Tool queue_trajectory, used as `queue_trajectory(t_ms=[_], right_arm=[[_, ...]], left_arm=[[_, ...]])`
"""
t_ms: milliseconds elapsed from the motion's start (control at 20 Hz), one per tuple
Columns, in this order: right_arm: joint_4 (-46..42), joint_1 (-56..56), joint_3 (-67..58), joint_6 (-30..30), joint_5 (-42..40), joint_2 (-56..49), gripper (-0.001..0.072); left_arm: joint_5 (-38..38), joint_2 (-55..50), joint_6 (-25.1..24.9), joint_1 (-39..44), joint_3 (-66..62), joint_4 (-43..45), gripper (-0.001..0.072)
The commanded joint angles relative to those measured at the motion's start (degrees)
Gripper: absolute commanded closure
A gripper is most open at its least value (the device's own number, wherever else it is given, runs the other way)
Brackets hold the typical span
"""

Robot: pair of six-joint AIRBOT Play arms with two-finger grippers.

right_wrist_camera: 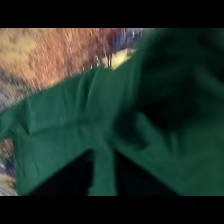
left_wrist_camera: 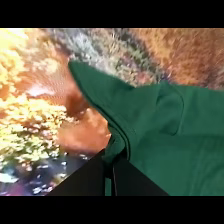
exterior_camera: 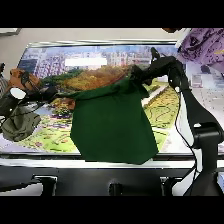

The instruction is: Fold the clothes and pants, and hang the long-sleeved shirts on hangers.

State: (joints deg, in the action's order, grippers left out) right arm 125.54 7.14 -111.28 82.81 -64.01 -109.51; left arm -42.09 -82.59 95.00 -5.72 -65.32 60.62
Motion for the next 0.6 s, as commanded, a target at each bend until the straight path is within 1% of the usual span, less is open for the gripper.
queue_trajectory(t_ms=[0, 50, 150, 200, 300, 350, 400, 450, 550], right_arm=[[0.85, -1.64, -0.07, 8.72, -8.17, 1.6, 0.0384], [-0.37, -3.06, -0.07, 12.61, -13.16, 3.58, 0.0351], [-3.78, -6.75, 0.37, 18.6, -23.04, 7.63, 0.0358], [-1.4, -9.84, 2.05, 17.86, -23.32, 10.08, 0.0357], [-0.81, -15.34, 9.14, 18.75, -23.43, 16.22, 0.0355], [-1.01, -18.29, 15.41, 18.78, -23.1, 19.8, 0.0345], [-1.31, -20.83, 22.51, 18.75, -22.58, 23.26, 0.0276], [-2.05, -23.19, 31.23, 18.75, -21.51, 27.06, 0.0229], [-5.11, -26.05, 47.98, 18.8, -19.17, 33.79, 0.023]], left_arm=[[-4.22, -1.03, -0.02, -0.13, -1.2, -0.22, 0.0687], [-6.73, -0.66, -0.04, -0.79, -2.19, -0.2, 0.0687], [-10.38, 0.39, -0.55, -2.08, -3.65, -0.2, 0.0687], [-11.56, 1.27, -0.52, -2.73, -3.89, -0.22, 0.0687], [-13.66, 2.84, -0.5, -3.8, -3.89, -0.2, 0.0687], [-14.69, 3.21, -0.5, -4.2, -3.89, -0.17, 0.0687], [-15.65, 3.3, -0.5, -4.48, -3.87, -0.2, 0.0686], [-16.5, 3.23, -0.5, -4.61, -3.87, -0.2, 0.0686], [-17.07, 3.26, -0.5, -4.55, -3.87, -0.2, 0.0686]])
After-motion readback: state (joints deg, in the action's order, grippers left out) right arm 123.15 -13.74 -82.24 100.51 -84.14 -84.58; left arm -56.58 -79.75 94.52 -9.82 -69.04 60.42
